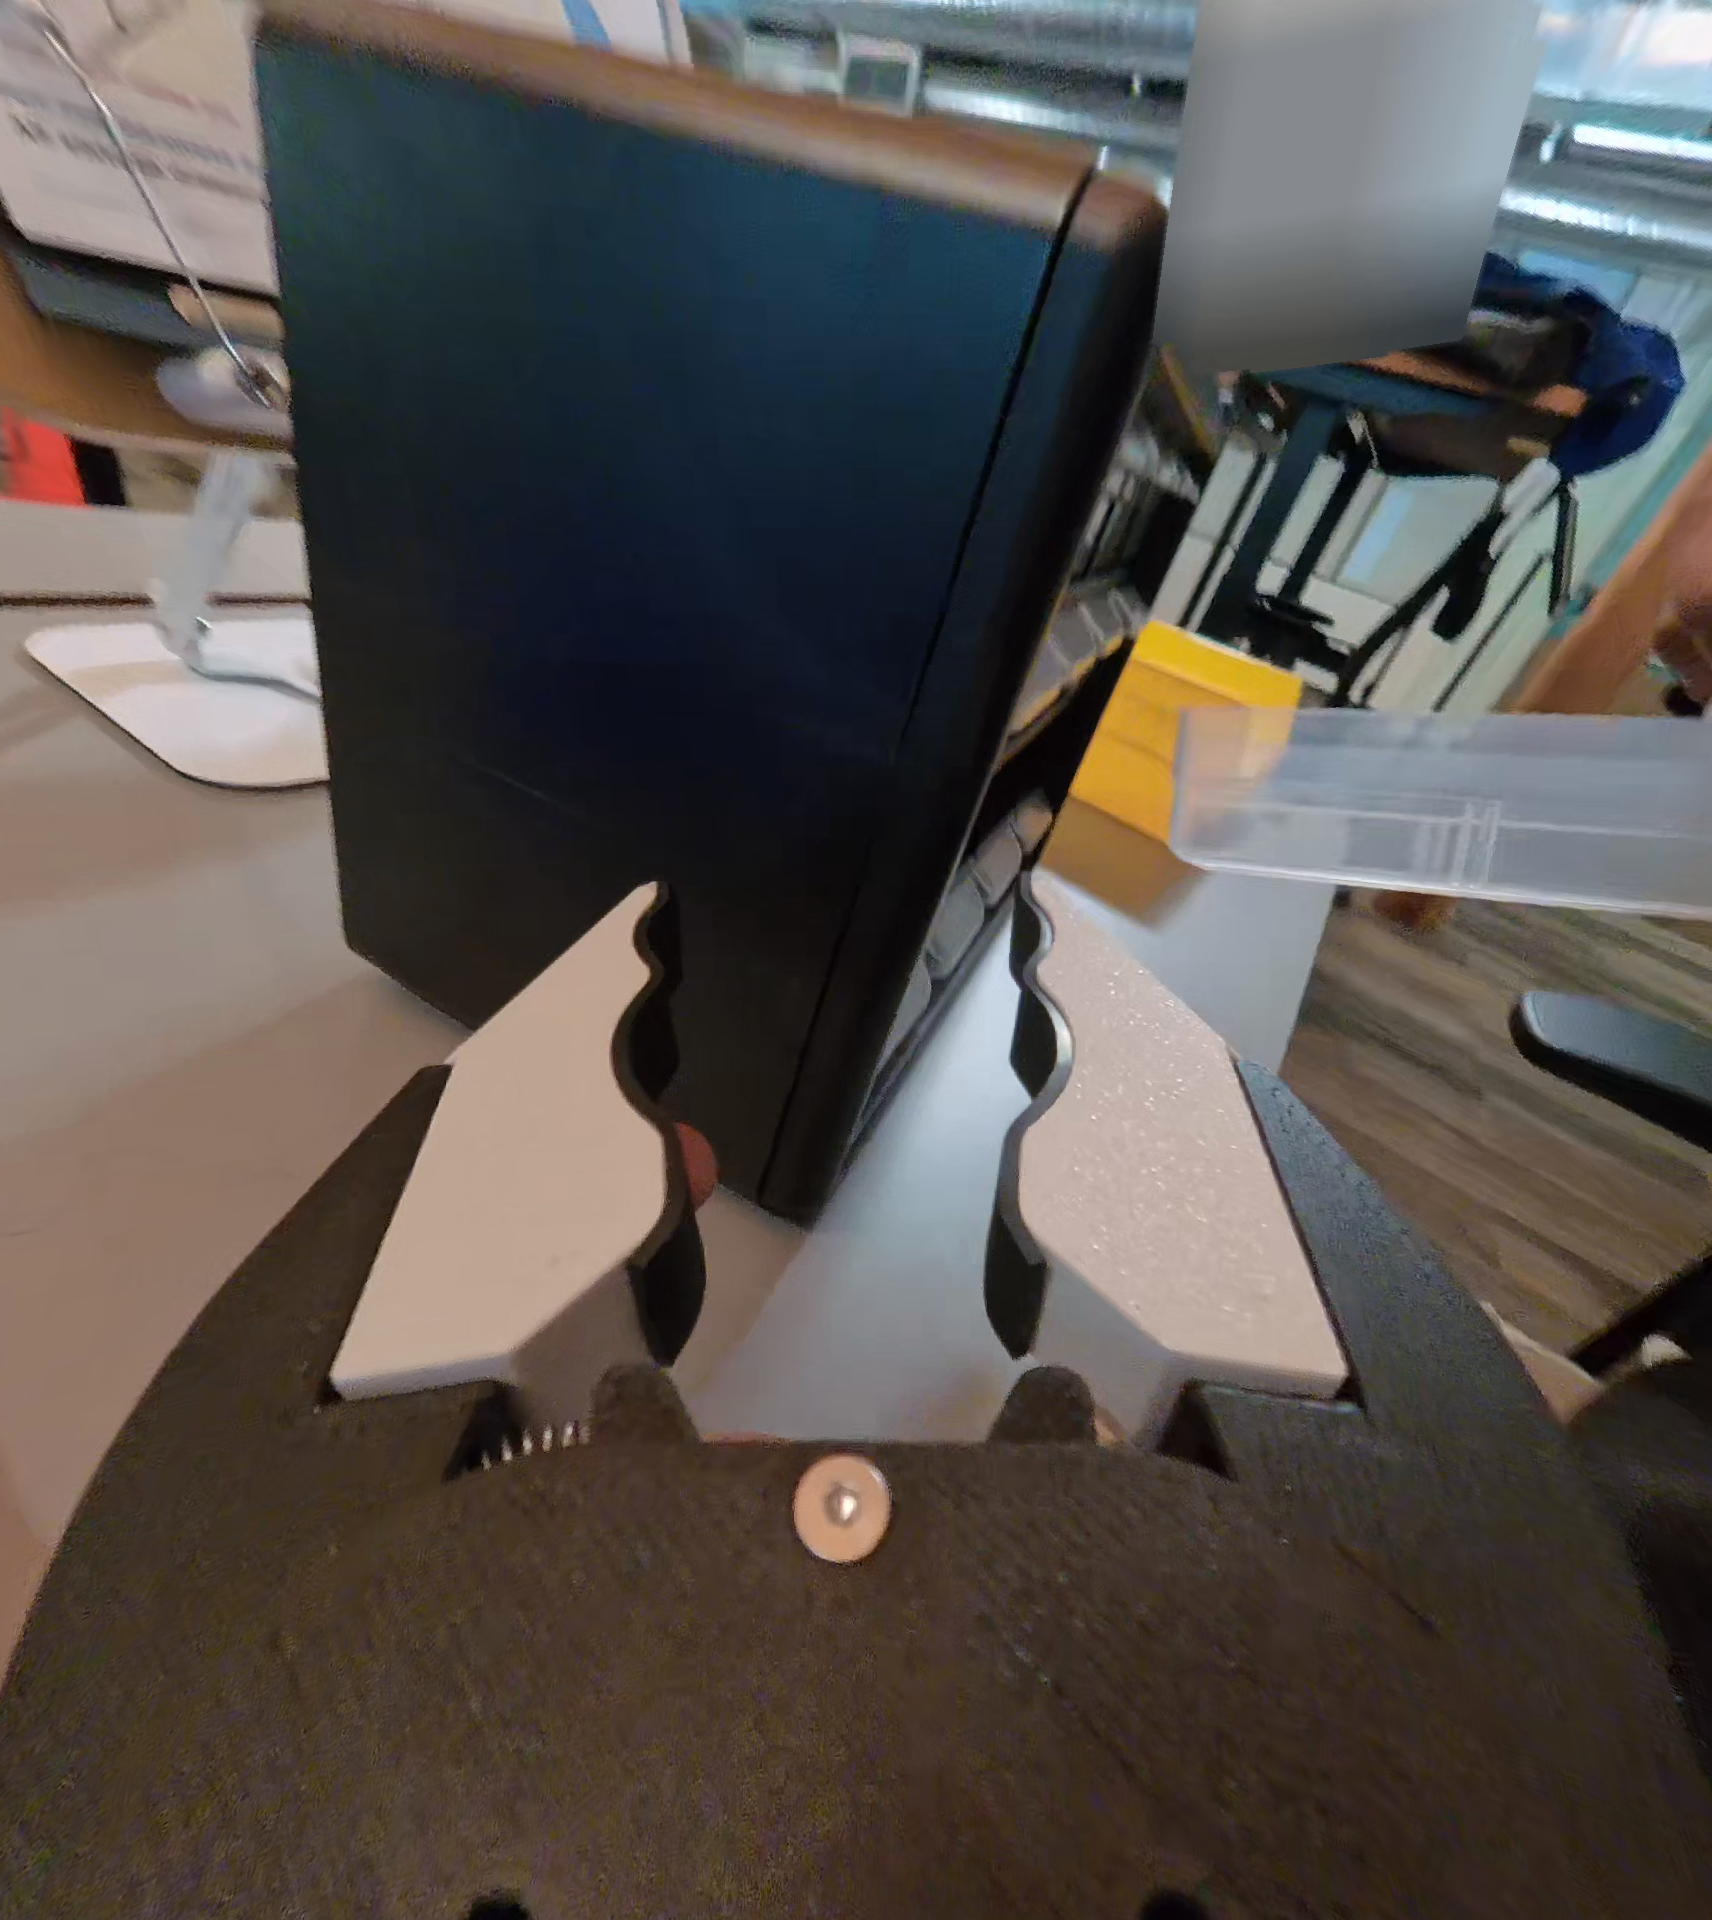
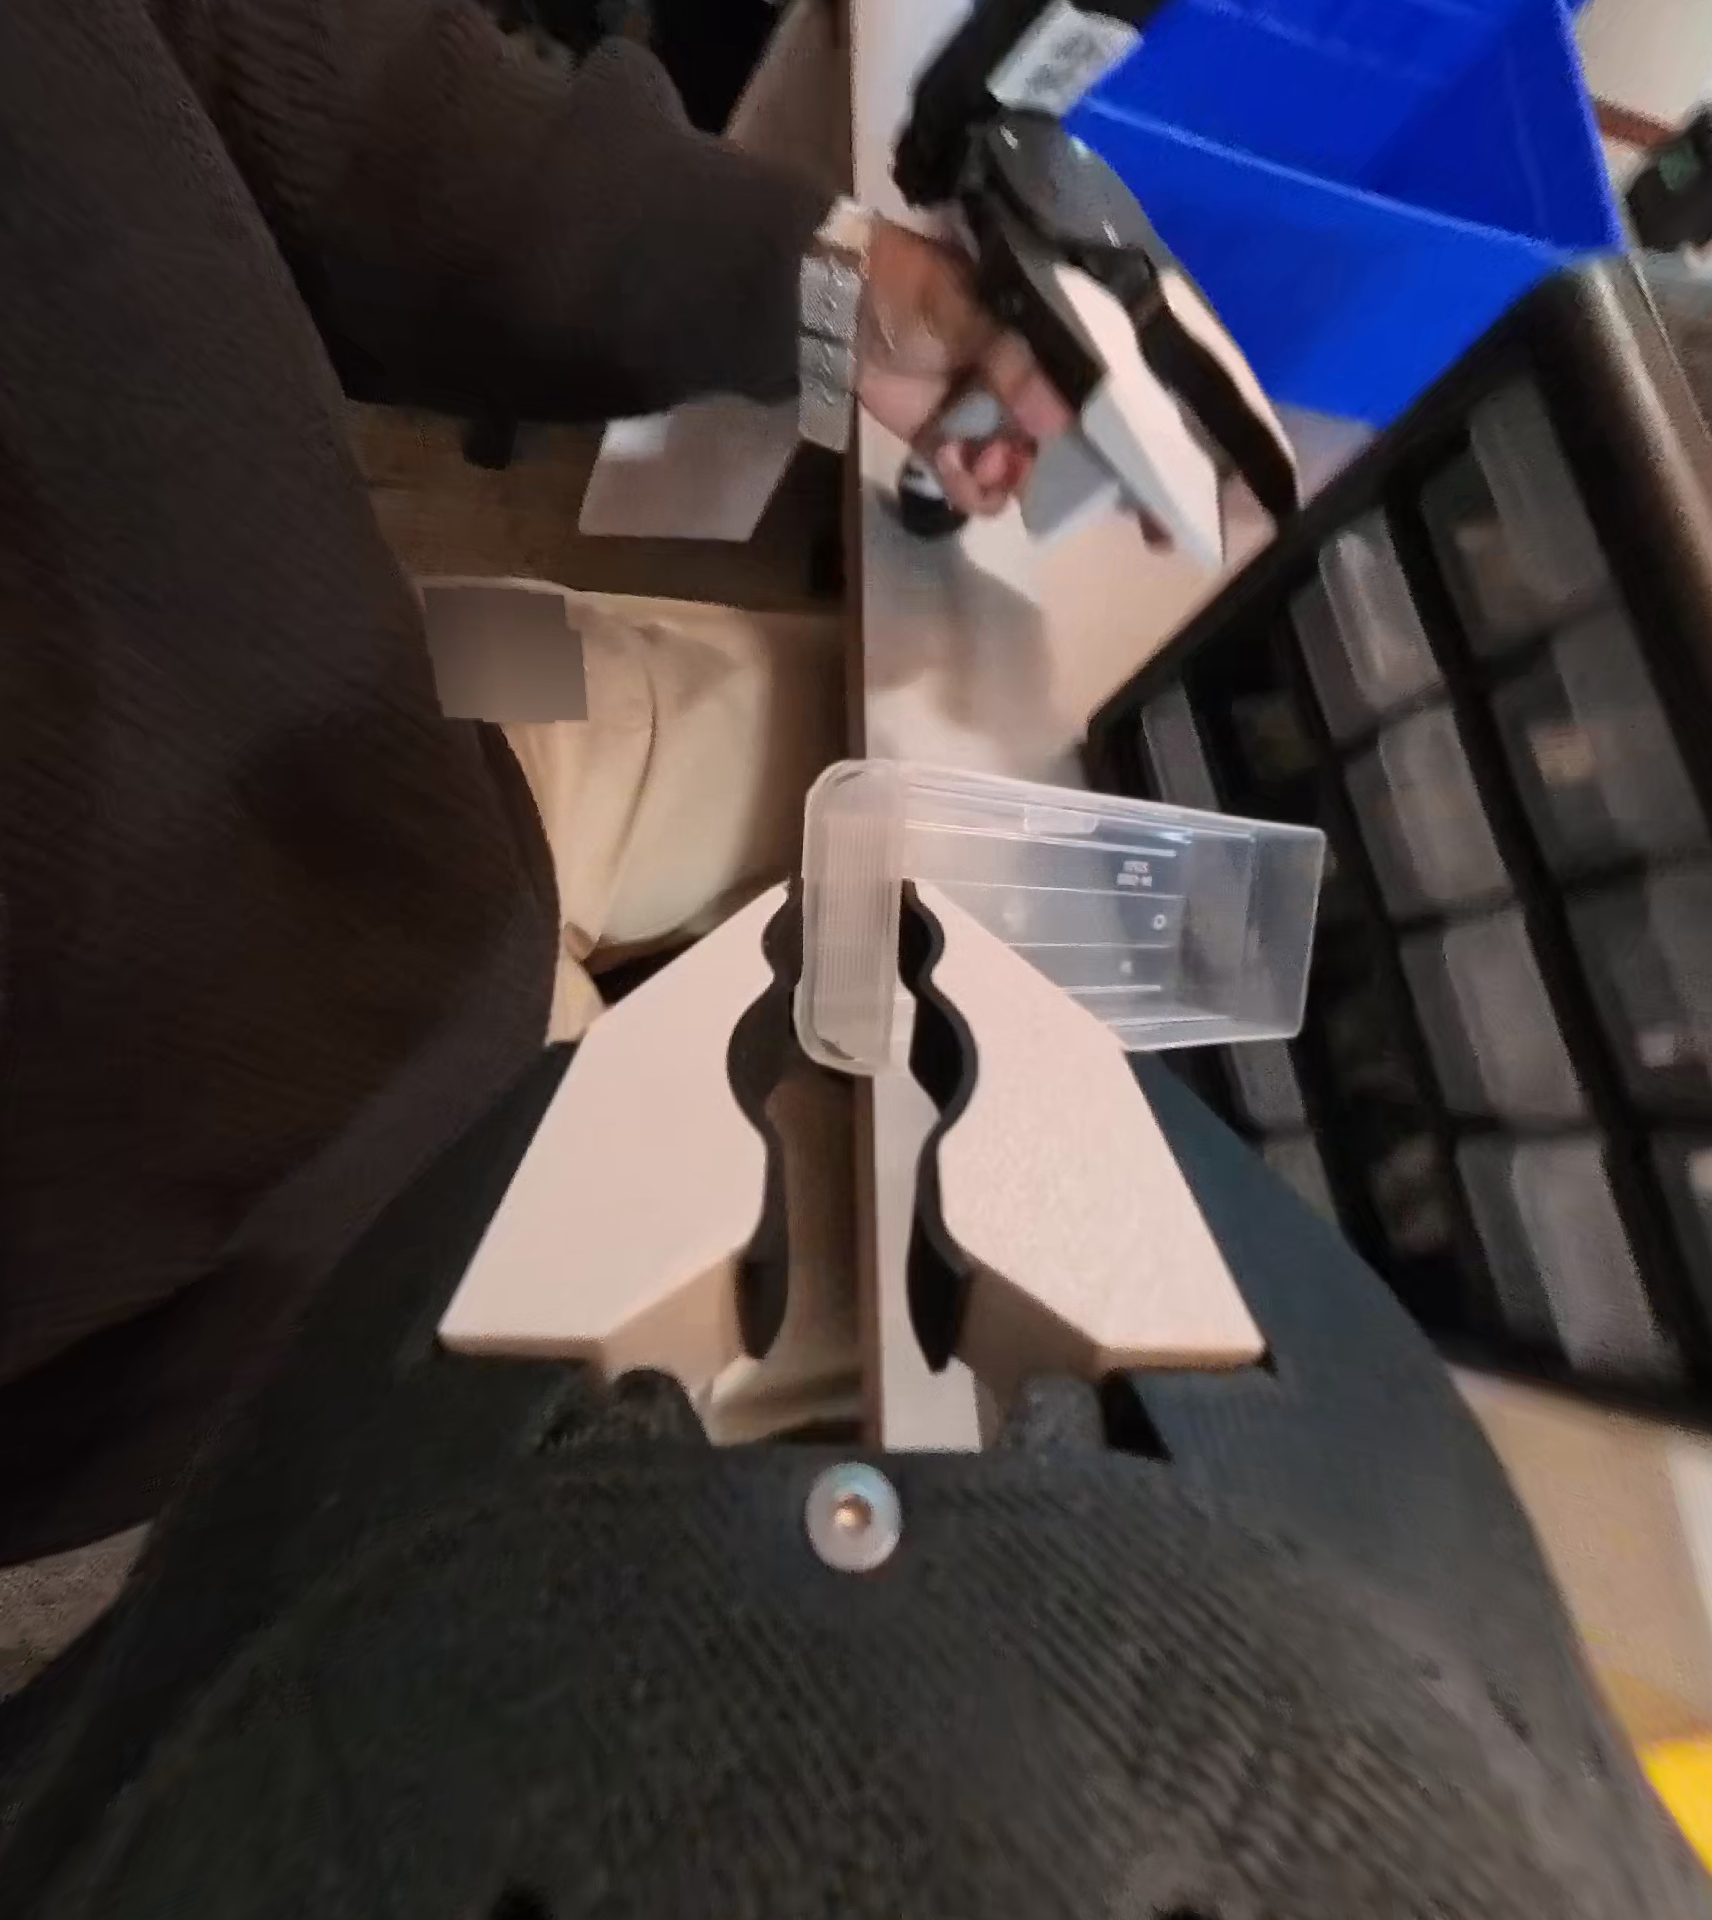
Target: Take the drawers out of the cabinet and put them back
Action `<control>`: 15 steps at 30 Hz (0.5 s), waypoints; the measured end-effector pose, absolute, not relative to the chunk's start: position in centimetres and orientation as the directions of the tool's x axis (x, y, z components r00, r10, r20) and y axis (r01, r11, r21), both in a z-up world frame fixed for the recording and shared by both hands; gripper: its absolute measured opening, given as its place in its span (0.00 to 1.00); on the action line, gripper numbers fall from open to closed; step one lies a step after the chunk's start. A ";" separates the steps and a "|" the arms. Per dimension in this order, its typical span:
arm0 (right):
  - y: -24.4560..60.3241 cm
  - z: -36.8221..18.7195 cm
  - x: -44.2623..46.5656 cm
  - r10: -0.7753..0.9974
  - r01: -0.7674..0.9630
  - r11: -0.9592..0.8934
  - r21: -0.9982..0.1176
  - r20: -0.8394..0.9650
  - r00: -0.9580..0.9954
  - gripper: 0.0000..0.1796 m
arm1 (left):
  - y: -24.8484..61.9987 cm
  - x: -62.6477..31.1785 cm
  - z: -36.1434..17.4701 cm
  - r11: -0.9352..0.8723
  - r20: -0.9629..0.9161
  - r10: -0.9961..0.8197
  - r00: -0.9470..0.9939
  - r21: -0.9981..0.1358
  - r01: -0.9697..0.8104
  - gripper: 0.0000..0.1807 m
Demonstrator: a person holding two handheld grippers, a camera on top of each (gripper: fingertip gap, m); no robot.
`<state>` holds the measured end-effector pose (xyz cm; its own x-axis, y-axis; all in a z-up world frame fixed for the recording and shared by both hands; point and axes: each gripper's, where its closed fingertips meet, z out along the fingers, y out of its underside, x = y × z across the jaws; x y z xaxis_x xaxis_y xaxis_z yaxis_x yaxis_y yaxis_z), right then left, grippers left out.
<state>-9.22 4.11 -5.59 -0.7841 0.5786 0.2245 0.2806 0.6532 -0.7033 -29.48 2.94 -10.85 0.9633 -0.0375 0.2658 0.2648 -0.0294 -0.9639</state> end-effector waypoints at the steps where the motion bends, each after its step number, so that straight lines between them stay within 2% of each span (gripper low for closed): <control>1: 5.4 -5.4 -8.0 0.619 0.316 0.637 -0.703 0.223 -0.753 0.10 | 2.9 -29.7 -10.4 0.000 0.264 -0.021 0.964 -0.965 0.264 0.33; 4: 11.4 -3.9 -5.0 0.772 0.447 0.571 -0.689 0.263 -0.579 0.09 | 3.0 -30.6 -10.1 0.035 0.275 0.022 0.961 -0.961 0.275 0.33; 6: 17.4 -2.5 -3.6 0.865 0.548 0.495 -0.674 0.325 -0.382 0.09 | 3.0 -31.2 -10.1 0.046 0.265 0.059 0.963 -0.964 0.262 0.38; 9: 26.5 -2.1 -2.3 0.934 0.686 0.304 -0.661 0.349 -0.077 0.09 | 3.1 -31.2 -10.0 0.046 0.258 0.062 0.964 -0.966 0.255 0.38; 12: 32.9 -4.9 -2.0 0.960 0.779 0.047 -0.625 0.243 0.137 0.09 | 3.1 -31.2 -10.1 0.043 0.276 0.057 0.960 -0.961 0.273 0.39; 15: 36.7 -8.8 -2.7 0.962 0.833 -0.089 -0.547 0.168 0.213 0.09 | 3.0 -31.3 -10.0 0.046 0.247 0.074 0.966 -0.969 0.244 0.40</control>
<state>-2.70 36.69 -8.81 0.2129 0.9625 0.1683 0.8325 -0.0886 -0.5468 -31.31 3.04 -10.00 0.9662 0.0743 0.2470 0.2441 0.0460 -0.9687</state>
